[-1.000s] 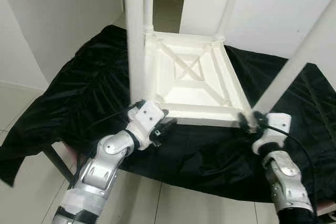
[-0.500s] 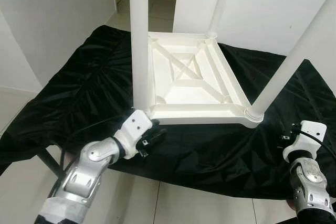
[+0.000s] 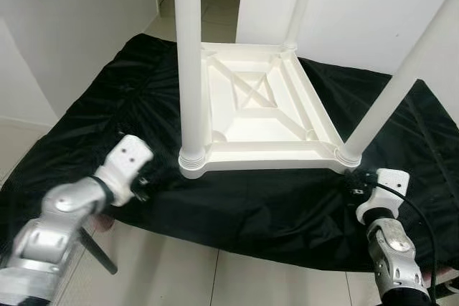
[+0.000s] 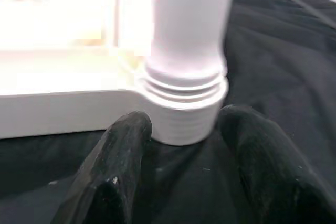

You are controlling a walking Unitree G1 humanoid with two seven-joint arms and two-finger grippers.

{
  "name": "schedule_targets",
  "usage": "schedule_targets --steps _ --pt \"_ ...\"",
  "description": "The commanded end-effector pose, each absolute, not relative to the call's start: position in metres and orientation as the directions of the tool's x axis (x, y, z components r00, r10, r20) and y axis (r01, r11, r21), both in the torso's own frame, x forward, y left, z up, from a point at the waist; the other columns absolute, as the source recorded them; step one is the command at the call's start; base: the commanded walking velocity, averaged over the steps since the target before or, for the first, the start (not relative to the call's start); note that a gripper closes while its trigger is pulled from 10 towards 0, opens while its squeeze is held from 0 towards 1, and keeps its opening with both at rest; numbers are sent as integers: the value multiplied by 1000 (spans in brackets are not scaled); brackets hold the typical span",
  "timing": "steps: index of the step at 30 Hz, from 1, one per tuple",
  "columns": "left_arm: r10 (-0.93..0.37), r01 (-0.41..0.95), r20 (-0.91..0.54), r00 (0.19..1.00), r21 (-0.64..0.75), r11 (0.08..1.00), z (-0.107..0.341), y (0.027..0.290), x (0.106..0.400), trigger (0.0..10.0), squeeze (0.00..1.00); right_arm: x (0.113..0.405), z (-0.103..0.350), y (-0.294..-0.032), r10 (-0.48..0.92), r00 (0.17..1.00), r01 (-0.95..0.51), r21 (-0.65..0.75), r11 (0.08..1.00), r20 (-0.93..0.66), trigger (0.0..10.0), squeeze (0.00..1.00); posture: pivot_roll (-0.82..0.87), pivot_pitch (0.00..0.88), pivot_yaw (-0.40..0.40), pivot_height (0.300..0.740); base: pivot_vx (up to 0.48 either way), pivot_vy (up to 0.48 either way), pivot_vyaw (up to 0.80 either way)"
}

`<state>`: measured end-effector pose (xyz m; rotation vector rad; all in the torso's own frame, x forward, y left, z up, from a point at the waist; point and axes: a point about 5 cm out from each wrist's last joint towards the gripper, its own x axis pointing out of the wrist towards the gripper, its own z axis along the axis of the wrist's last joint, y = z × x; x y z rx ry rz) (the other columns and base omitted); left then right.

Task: Building children table

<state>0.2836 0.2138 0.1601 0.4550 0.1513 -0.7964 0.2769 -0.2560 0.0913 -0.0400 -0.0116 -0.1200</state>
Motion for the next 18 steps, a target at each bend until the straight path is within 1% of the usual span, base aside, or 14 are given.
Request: schedule_targets --steps 1,2,3,4,6,8,13,15,16,18 --pt "-655 715 -288 698 333 615 164 222 287 10000 0 275 90 -253 -106 994 106 -23 994 14 10000 0 -21 27 -67 740 0 0 0" --pt "-602 655 -262 754 369 659 169 233 295 10000 0 276 89 -250 -90 996 90 -26 996 11 10000 0 -20 27 -69 740 0 0 0" --pt "-558 601 -230 797 390 697 172 237 302 10000 0 276 88 -247 -73 997 74 -23 997 10 10000 0 -19 26 -70 740 0 0 0" --pt "-558 601 -230 797 390 697 172 237 302 10000 0 276 88 -247 -73 997 74 -23 997 10 10000 0 -19 26 -70 740 0 0 0" --pt "-498 523 -175 850 406 750 178 240 311 10000 0 276 87 -241 -44 999 44 -15 999 6 10000 0 -19 26 -70 740 0 0 0" --pt "-443 448 -119 889 431 783 182 239 319 10000 0 275 86 -235 -11 1000 11 -6 1000 -3 10000 0 -21 25 -71 740 0 0 0" --pt "-393 387 -76 916 423 819 186 235 329 10000 0 274 83 -226 37 999 -37 2 999 -14 10000 0 -28 25 -74 740 0 0 0" --pt "-368 341 -16 930 413 844 194 228 340 10000 0 273 80 -215 79 997 -78 13 997 -25 10000 0 -33 23 -73 740 0 0 0" --pt "-368 341 -16 930 413 844 194 228 340 10000 0 273 80 -215 79 997 -78 13 997 -25 10000 0 -33 23 -73 740 0 0 0" --pt "-353 310 38 935 399 863 201 220 349 10000 0 271 78 -207 103 994 -102 32 994 -30 10000 0 -33 25 -73 740 0 0 0"
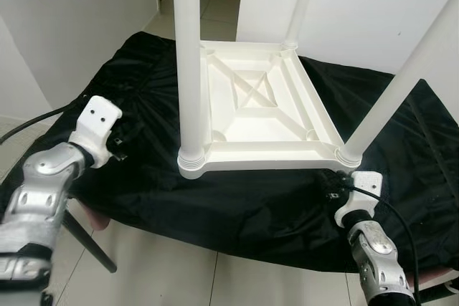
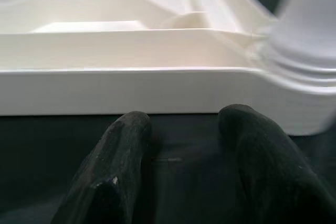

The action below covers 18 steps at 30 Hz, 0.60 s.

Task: Building children table

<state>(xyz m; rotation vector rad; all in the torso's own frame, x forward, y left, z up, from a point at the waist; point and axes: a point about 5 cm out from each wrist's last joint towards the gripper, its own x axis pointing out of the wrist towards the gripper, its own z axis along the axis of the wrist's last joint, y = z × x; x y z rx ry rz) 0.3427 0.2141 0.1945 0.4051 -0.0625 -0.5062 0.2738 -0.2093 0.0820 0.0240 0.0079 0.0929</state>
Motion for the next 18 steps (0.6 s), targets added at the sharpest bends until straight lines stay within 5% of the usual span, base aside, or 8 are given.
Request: schedule_targets --steps 1,11,18 --pt "-353 310 38 935 399 863 201 220 349 10000 0 271 78 -207 103 994 -102 32 994 -30 10000 0 -33 25 -73 740 0 0 0" --pt "-376 318 201 904 269 909 230 178 375 10000 0 270 71 -185 93 994 -86 107 991 -65 10000 0 -37 24 -71 740 0 0 0" --pt "-700 666 287 654 220 712 247 112 365 10000 0 282 71 -185 -3 996 11 98 995 -90 10000 0 -45 18 -68 740 0 0 0"
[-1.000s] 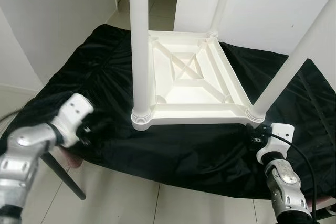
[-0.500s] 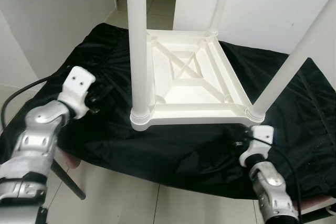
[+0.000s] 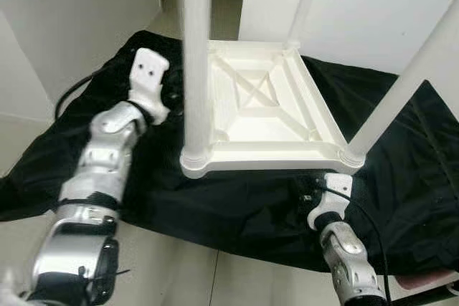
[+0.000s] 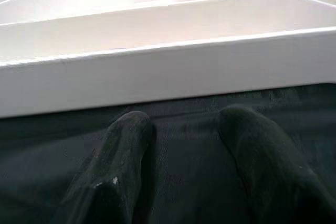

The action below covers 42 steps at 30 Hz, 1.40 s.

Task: Building children table

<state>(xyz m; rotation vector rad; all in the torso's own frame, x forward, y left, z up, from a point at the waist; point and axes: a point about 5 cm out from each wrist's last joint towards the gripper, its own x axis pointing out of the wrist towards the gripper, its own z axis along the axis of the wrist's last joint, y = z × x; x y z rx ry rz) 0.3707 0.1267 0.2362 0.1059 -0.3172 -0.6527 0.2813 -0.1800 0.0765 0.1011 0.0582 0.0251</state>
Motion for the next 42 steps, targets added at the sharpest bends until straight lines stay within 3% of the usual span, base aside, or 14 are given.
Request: schedule_targets --steps 1,2,3,5,6,9,13,18,28,42 --pt "-700 666 287 654 220 712 247 112 365 10000 0 282 71 -185 -3 996 11 98 995 -90 10000 0 -45 18 -68 740 0 0 0" --pt "-741 714 298 602 214 667 249 103 363 10000 0 284 72 -186 -17 996 25 91 996 -93 10000 0 -45 18 -69 740 0 0 0" --pt "-741 714 298 602 214 667 249 103 363 10000 0 284 72 -186 -17 996 25 91 996 -93 10000 0 -45 18 -69 740 0 0 0" --pt "-821 804 295 489 212 556 248 86 356 10000 0 289 74 -189 -44 995 52 86 995 -93 10000 0 -46 18 -70 740 0 0 0" --pt "-821 804 295 489 212 556 248 86 356 10000 0 289 74 -189 -44 995 52 86 995 -93 10000 0 -46 18 -70 740 0 0 0" --pt "-912 915 287 293 193 355 244 63 338 10000 0 300 81 -197 -105 991 111 73 991 -84 10000 0 -53 13 -63 740 0 0 0" --pt "-932 939 282 228 191 287 242 57 330 10000 0 304 83 -199 -120 990 126 67 990 -80 10000 0 -54 13 -63 740 0 0 0" --pt "-961 994 278 6 102 36 230 39 297 10000 0 320 88 -207 -166 983 170 40 985 -84 10000 0 -42 5 -68 740 0 0 0" --pt "-946 989 289 -148 46 -140 223 22 263 10000 0 329 90 -213 -227 968 231 25 973 -105 10000 0 -36 2 -73 740 0 0 0" --pt "-935 976 280 -217 26 -218 226 4 247 10000 0 347 89 -204 -166 973 181 85 980 -161 10000 0 -44 5 -52 740 0 0 0"
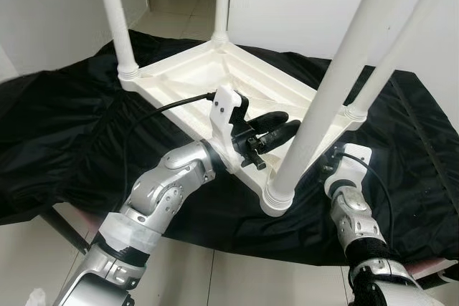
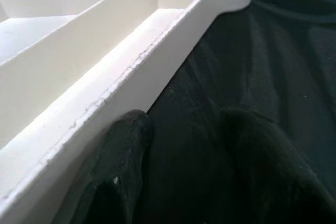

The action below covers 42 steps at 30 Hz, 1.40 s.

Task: Building children table

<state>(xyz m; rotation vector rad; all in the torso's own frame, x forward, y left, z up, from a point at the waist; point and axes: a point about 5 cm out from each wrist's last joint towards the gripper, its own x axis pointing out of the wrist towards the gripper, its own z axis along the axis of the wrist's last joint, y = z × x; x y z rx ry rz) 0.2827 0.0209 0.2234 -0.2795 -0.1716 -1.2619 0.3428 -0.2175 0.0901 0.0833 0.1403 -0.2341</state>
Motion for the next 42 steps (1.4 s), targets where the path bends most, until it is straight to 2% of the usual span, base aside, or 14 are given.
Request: schedule_targets --steps 1,12,19,21,22,24,25,27,28,31,34,36,38,42 --pt "-935 976 280 -217 26 -218 226 4 247 10000 0 347 89 -204 -166 973 181 85 980 -161 10000 0 -44 5 -52 740 0 0 0" --pt "-926 968 286 -246 23 -250 229 -5 241 10000 0 356 92 -168 87 990 -81 51 995 -112 10000 0 -54 10 -31 740 0 0 0" --pt "-939 980 282 -197 42 -193 228 -6 247 10000 0 351 88 -183 15 995 -10 54 998 -94 10000 0 -51 11 -35 740 0 0 0" --pt "-955 993 272 -119 39 -112 226 -3 257 10000 0 344 88 -198 -66 996 70 55 996 -61 10000 0 -53 14 -36 740 0 0 0" --pt "-955 993 272 -119 39 -112 226 -3 257 10000 0 344 88 -198 -66 996 70 55 996 -61 10000 0 -53 14 -36 740 0 0 0" --pt "-967 999 254 -7 47 5 223 6 272 10000 0 333 88 -218 -169 986 169 77 983 -15 10000 0 -55 17 -33 740 0 0 0" --pt "-967 999 254 -7 47 5 223 6 272 10000 0 333 88 -218 -169 986 169 77 983 -15 10000 0 -55 17 -33 740 0 0 0" --pt "-973 994 218 74 58 89 218 16 283 10000 0 323 91 -230 -223 974 217 103 971 49 10000 0 -59 24 -28 740 0 0 0" --pt "-973 994 218 74 58 89 218 16 283 10000 0 323 91 -230 -223 974 217 103 971 49 10000 0 -59 24 -28 740 0 0 0" --pt "-967 973 153 202 83 216 211 33 299 10000 0 308 102 -242 -267 951 248 129 960 159 10000 0 -63 27 -25 740 0 0 0" --pt "-962 965 128 240 80 251 207 44 303 10000 0 299 107 -244 -250 947 225 141 964 201 10000 0 -64 29 -25 740 0 0 0" --pt "-963 963 103 248 83 257 202 53 305 10000 0 293 109 -243 -231 949 202 146 968 215 10000 0 -65 31 -23 740 0 0 0" --pt "-984 982 40 176 62 178 193 78 296 10000 0 280 110 -241 -183 958 159 121 980 222 10000 0 -69 34 -20 740 0 0 0" --pt "-989 987 26 146 59 147 190 84 292 10000 0 276 111 -241 -172 960 150 114 982 221 10000 0 -69 34 -20 740 0 0 0"
